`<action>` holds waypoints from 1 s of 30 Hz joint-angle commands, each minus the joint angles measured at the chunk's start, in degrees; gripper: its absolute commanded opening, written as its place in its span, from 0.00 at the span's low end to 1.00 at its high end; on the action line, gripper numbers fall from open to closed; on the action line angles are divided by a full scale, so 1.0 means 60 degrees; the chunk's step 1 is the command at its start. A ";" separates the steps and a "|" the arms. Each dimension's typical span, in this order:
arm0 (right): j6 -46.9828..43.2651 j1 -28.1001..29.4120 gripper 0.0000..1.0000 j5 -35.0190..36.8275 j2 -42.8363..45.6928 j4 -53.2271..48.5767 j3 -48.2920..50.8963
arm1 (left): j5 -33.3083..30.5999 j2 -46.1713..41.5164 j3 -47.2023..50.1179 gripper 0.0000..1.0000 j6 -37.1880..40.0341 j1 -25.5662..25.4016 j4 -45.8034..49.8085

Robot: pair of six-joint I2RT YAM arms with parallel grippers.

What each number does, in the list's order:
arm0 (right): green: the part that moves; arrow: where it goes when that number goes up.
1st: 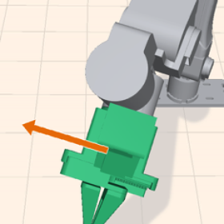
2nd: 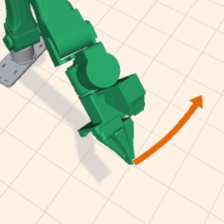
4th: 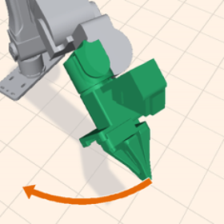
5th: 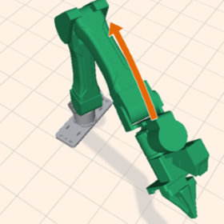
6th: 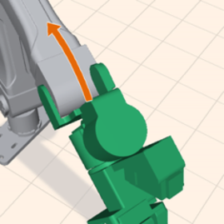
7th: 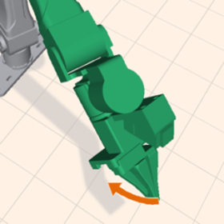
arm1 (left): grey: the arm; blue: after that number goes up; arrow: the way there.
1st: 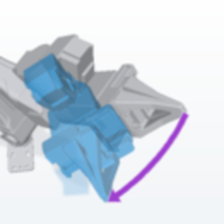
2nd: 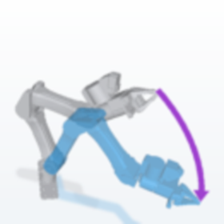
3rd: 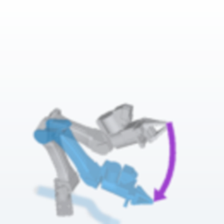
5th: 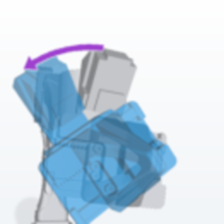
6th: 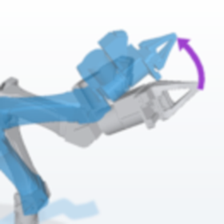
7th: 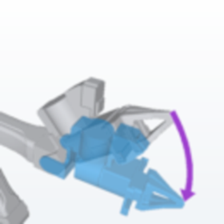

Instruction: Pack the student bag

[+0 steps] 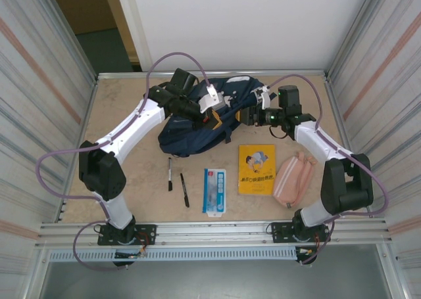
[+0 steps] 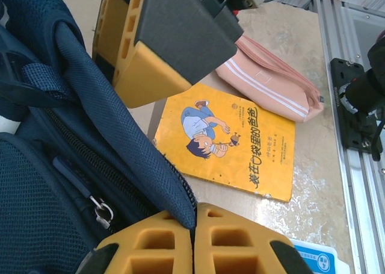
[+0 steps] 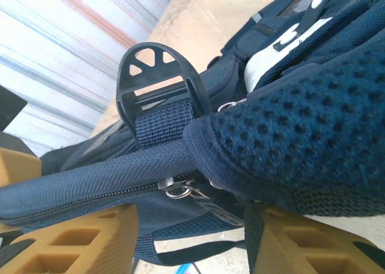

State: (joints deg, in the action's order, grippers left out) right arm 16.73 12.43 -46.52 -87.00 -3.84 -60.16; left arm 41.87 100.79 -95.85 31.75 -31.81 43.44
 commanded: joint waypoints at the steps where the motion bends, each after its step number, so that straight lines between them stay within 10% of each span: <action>1: 0.0288 0.0124 0.53 -0.0200 -0.0162 0.0250 -0.0390 | 0.1155 -0.0803 -0.0226 0.00 0.0185 0.0022 -0.0443; 19: -0.1188 0.0656 0.50 -0.0428 -0.0403 -0.0960 -0.1220 | 0.1547 -0.0935 -0.0235 0.00 0.0394 0.0168 -0.0270; 30: -0.1711 0.0778 0.22 0.0106 -0.0211 -0.1338 -0.1224 | 0.1675 -0.1013 -0.0208 0.00 0.0515 0.0424 -0.0213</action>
State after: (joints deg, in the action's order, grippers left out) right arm 8.47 16.91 -46.30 -88.90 -10.28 -66.06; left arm 46.46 98.98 -95.85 32.97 -29.80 43.72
